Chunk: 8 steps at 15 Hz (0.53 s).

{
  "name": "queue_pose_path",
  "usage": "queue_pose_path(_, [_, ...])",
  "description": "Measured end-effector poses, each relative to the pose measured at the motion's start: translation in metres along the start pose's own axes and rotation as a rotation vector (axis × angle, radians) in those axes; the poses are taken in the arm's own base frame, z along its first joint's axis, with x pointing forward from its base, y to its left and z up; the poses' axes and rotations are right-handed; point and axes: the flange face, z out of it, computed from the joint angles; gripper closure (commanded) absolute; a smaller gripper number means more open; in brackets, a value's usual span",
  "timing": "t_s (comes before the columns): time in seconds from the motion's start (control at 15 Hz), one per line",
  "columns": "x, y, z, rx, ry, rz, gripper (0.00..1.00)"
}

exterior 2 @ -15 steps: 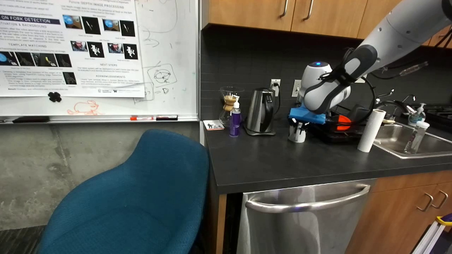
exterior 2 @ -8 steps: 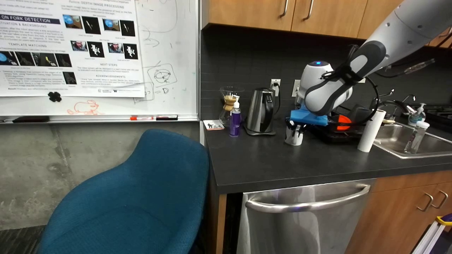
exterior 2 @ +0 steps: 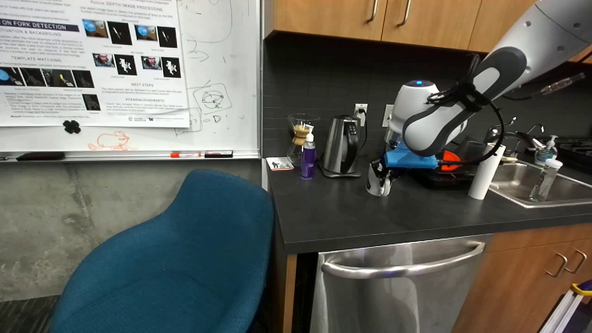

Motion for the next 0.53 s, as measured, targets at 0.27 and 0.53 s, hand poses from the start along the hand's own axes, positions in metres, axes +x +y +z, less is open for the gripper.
queue_pose_path(0.27, [-0.026, -0.017, -0.005, 0.016, -0.014, -0.171, 0.95])
queue_pose_path(0.53, [-0.05, -0.035, -0.007, 0.031, -0.032, -0.313, 0.95])
